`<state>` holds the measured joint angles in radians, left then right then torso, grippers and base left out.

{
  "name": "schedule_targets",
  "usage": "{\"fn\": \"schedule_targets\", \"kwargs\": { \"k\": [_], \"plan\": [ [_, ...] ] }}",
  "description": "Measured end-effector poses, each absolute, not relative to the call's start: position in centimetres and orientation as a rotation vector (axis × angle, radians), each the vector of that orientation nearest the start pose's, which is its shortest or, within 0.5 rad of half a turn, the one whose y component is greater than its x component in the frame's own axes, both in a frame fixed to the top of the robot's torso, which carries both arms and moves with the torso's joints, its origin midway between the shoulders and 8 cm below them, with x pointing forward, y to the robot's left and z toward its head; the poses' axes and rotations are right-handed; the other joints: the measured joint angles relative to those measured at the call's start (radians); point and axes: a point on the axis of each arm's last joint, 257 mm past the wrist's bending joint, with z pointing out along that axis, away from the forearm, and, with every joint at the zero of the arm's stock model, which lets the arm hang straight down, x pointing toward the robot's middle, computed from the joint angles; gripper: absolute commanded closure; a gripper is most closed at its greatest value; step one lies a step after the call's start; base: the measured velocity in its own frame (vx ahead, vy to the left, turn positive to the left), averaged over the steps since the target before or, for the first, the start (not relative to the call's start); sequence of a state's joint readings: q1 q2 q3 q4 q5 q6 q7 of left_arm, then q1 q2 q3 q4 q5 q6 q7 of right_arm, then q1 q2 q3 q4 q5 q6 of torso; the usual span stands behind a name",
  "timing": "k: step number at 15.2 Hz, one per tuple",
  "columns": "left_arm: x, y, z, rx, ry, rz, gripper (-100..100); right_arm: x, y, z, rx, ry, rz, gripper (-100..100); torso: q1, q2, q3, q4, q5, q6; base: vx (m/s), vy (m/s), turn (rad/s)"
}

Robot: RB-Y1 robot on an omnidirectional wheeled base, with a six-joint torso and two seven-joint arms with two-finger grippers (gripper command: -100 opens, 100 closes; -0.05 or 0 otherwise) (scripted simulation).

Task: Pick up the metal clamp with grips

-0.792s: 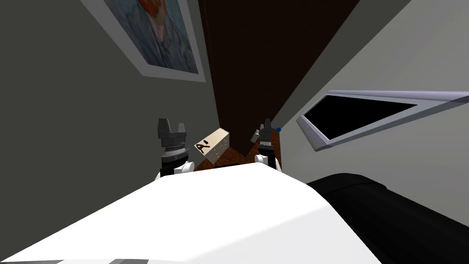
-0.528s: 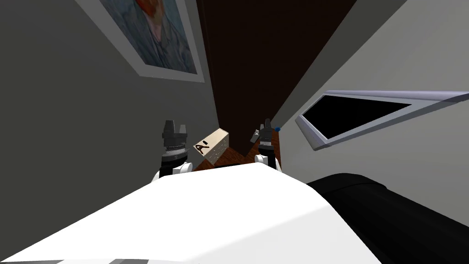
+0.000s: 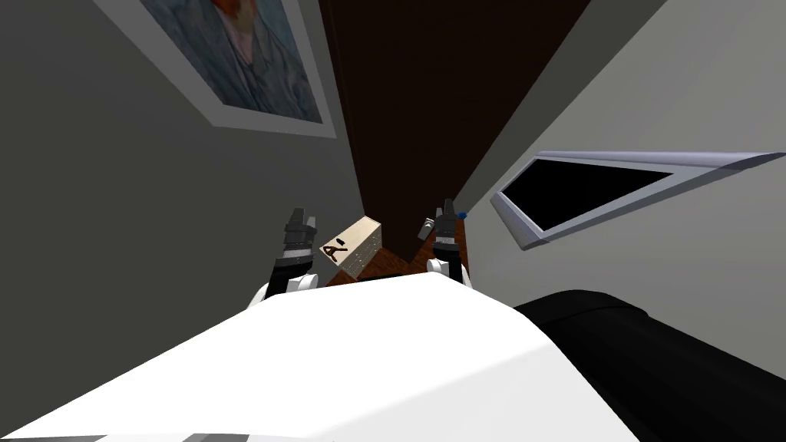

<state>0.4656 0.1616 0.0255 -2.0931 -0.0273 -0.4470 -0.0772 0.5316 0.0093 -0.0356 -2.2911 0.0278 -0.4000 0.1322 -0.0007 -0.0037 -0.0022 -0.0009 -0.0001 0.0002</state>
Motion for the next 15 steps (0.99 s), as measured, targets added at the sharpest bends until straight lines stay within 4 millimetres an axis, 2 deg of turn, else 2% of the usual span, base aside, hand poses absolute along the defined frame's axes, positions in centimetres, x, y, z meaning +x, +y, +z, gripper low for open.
{"fn": "schedule_targets", "kwargs": {
  "k": [1,10,14,15],
  "plan": [
    [38.9,29.2,-7.2,-0.668,0.941,-1.115,-100,35.3,-29.7,0.0,0.682,0.733,1.087,0,0.000,0.000,0.000,0.000,0.000,0.000,0.038,-0.012,-0.013],
    [41.0,33.2,-13.8,-0.828,1.090,-0.992,-100,35.3,-29.7,0.0,0.682,0.733,1.087,0,0.000,0.000,0.000,0.000,0.000,0.000,0.043,-0.010,-0.059],
    [41.5,35.2,-17.5,-0.911,1.157,-0.929,-100,35.3,-29.7,0.0,0.682,0.733,1.087,0,0.000,0.000,0.000,0.000,0.000,0.000,0.043,-0.014,-0.042],
    [41.5,35.6,-17.9,-0.924,1.167,-0.919,-100,35.3,-29.7,0.0,0.682,0.733,1.087,0,0.000,0.000,0.000,0.000,0.000,0.000,0.038,-0.011,-0.058]
  ]
}}
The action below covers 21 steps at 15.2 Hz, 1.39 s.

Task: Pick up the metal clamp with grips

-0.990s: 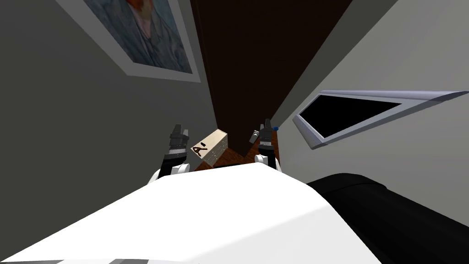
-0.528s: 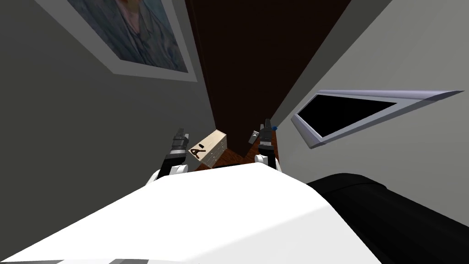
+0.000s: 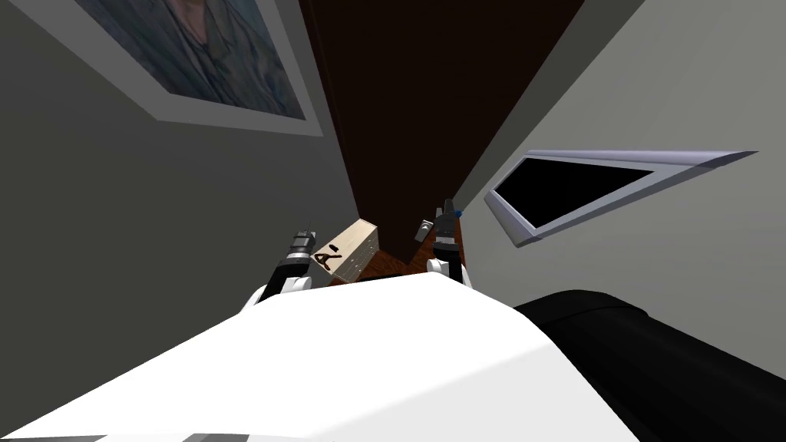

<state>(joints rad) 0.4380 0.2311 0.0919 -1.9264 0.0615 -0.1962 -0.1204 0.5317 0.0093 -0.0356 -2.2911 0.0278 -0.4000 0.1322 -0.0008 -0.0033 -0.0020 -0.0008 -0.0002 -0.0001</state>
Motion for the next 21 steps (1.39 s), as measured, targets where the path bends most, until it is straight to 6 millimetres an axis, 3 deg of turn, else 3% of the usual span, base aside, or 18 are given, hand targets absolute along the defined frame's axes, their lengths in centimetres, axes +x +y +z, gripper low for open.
{"fn": "schedule_targets", "kwargs": {
  "k": [10,21],
  "plan": [
    [40.9,40.5,-25.2,-1.120,1.300,-0.767,-100,35.3,-29.7,0.0,0.682,0.733,1.087,0,0.000,0.000,0.000,0.000,0.000,0.000,0.044,-0.009,-0.057],
    [38.3,45.3,-33.7,-1.357,1.437,-0.586,-100,35.3,-29.7,0.0,0.682,0.733,1.087,0,0.000,0.000,0.000,0.000,0.000,0.000,0.044,-0.010,-0.055]
  ]
}}
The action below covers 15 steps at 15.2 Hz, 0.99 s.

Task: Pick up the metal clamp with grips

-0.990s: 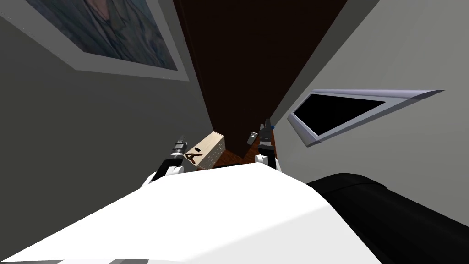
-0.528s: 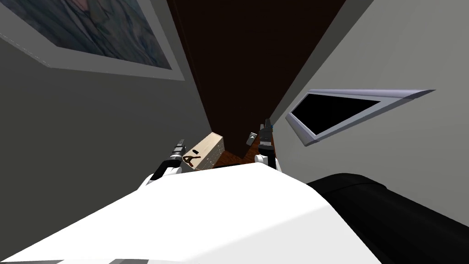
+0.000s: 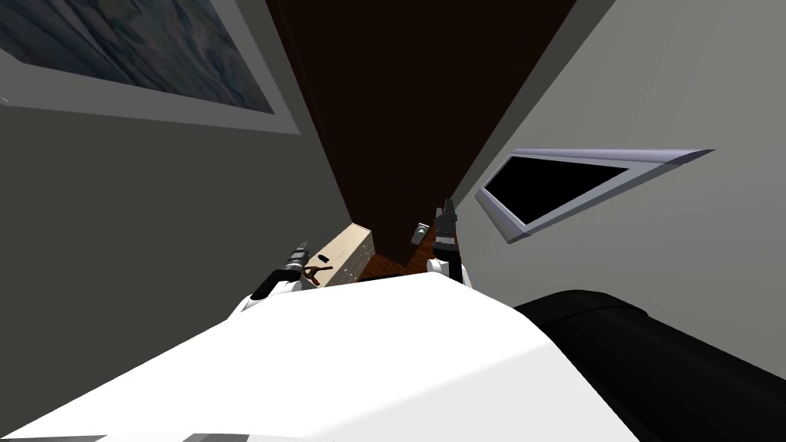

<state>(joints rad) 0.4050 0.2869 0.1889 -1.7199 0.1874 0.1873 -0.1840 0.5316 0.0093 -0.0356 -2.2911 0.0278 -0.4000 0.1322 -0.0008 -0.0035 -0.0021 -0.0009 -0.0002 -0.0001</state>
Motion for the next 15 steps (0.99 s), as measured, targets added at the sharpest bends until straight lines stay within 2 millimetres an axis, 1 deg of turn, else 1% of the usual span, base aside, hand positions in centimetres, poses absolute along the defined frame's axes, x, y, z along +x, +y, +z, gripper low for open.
{"fn": "schedule_targets", "kwargs": {
  "k": [2,5,10,12,14,15],
  "plan": [
    [37.4,46.7,-35.4,-1.409,1.461,-0.548,-100,35.3,-29.7,0.0,0.682,0.733,1.087,0,0.000,0.000,0.000,0.000,0.000,0.000,0.045,-0.008,-0.054],
    [36.1,47.9,-37.5,-1.473,1.489,-0.502,-100,35.3,-29.7,0.0,0.682,0.733,1.087,0,0.000,0.000,0.000,0.000,0.000,0.000,0.047,-0.009,-0.057],
    [34.1,49.3,-40.6,-1.582,1.536,-0.426,-100,35.3,-29.7,0.0,0.682,0.733,1.087,0,0.000,0.000,0.000,0.000,0.000,0.000,0.044,-0.009,-0.063],
    [33.1,49.8,-41.8,-1.626,1.557,-0.395,-100,35.3,-29.7,0.0,0.682,0.733,1.087,0,0.000,0.000,0.000,0.000,0.000,0.000,0.042,-0.005,-0.040],
    [31.6,50.7,-43.2,-1.679,1.576,-0.360,-100,35.3,-29.7,0.0,0.682,0.733,1.087,0,0.000,0.000,0.000,0.000,0.000,0.000,0.047,-0.004,-0.051],
    [31.2,50.8,-43.6,-1.695,1.583,-0.349,-100,35.3,-29.7,0.0,0.682,0.733,1.087,0,0.000,0.000,0.000,0.000,0.000,0.000,0.043,-0.008,-0.068]
  ]
}}
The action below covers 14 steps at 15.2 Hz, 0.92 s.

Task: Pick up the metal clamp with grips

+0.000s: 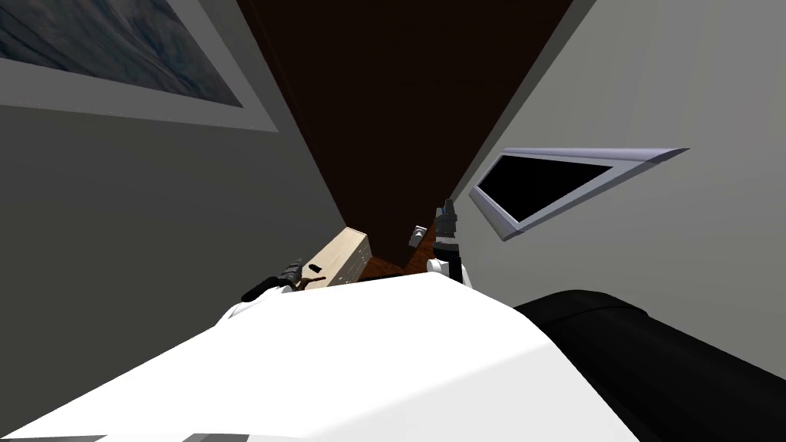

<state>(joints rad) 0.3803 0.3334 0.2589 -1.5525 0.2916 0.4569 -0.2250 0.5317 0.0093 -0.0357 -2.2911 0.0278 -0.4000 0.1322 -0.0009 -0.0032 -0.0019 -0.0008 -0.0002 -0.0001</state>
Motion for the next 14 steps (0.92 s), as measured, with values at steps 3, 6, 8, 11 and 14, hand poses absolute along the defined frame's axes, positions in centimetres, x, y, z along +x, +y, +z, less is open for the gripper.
{"fn": "schedule_targets", "kwargs": {
  "k": [3,6,8,11,14],
  "plan": [
    [29.7,51.3,-45.2,-1.760,1.606,-0.308,-100,35.3,-29.7,0.0,0.682,0.733,1.087,0,0.000,0.000,0.000,0.000,0.000,0.000,0.043,-0.006,-0.054],
    [27.8,52.2,-46.7,-1.840,1.629,-0.259,-100,35.3,-29.7,0.0,0.682,0.733,1.087,0,0.000,-0.001,0.000,0.000,0.000,0.000,0.053,-0.007,-0.079],
    [26.6,52.4,-47.8,-1.889,1.647,-0.229,-100,35.3,-29.7,0.0,0.682,0.733,1.087,0,0.000,0.000,0.000,0.000,0.000,0.000,0.043,-0.001,-0.038],
    [24.3,52.6,-49.6,-1.969,1.668,-0.184,-100,35.3,-29.7,0.0,0.682,0.733,1.087,0,0.000,0.000,0.000,0.000,0.000,0.000,0.050,0.001,-0.074],
    [22.7,52.8,-50.6,-2.036,1.688,-0.147,-100,35.3,-29.7,0.0,0.682,0.733,1.087,0,0.000,0.000,0.000,0.000,0.000,0.000,0.046,0.000,-0.042]
  ]
}}
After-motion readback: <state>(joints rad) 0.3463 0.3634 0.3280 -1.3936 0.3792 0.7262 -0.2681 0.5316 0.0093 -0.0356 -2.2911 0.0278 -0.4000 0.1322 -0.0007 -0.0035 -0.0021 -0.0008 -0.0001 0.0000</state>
